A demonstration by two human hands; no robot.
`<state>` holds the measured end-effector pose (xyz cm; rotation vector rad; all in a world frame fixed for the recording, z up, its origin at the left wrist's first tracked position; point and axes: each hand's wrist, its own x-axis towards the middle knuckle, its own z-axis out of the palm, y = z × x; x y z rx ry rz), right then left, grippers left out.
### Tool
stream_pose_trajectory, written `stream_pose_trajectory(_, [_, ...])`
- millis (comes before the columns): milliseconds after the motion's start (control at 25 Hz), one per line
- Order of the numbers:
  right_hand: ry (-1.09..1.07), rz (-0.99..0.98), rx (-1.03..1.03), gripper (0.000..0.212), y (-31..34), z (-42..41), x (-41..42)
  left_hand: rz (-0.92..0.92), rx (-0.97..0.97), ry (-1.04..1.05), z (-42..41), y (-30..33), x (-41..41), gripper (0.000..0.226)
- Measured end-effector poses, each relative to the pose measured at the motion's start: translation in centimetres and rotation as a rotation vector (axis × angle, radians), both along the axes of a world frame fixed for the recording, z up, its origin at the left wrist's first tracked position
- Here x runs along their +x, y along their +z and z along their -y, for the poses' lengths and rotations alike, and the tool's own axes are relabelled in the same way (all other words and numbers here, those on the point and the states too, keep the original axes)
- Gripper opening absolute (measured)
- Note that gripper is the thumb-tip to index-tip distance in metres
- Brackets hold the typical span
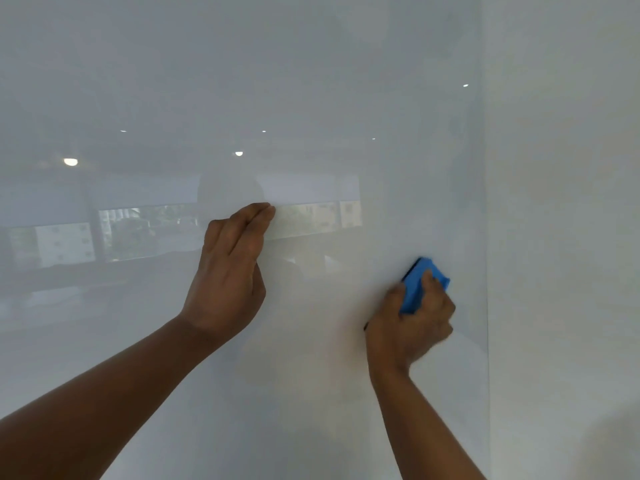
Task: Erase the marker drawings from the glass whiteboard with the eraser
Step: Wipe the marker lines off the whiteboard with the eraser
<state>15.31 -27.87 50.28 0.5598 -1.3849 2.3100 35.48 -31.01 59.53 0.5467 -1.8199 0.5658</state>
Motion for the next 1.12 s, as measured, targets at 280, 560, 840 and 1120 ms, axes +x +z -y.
stream_pose_trajectory(280, [-0.050,-0.362,-0.014,0.044,0.7,0.0,2.5,0.075,-0.046,0.044,0.3,-2.9,5.2,0.067])
stream_pose_trajectory(560, [-0.042,0.122,-0.012,0.047,1.8,0.8,3.0,0.245,-0.045,0.002,1.1,-3.4,12.9,0.081])
stream_pose_trajectory(840, [-0.023,-0.558,-0.040,0.044,21.0,2.3,20.1,0.106,-0.054,-0.066,2.0,-0.4,22.6,0.059])
stream_pose_trajectory(1120, [0.101,-1.390,0.082,0.037,16.0,4.3,39.4,-0.641,0.102,-0.219,1.3,3.9,31.6,0.061])
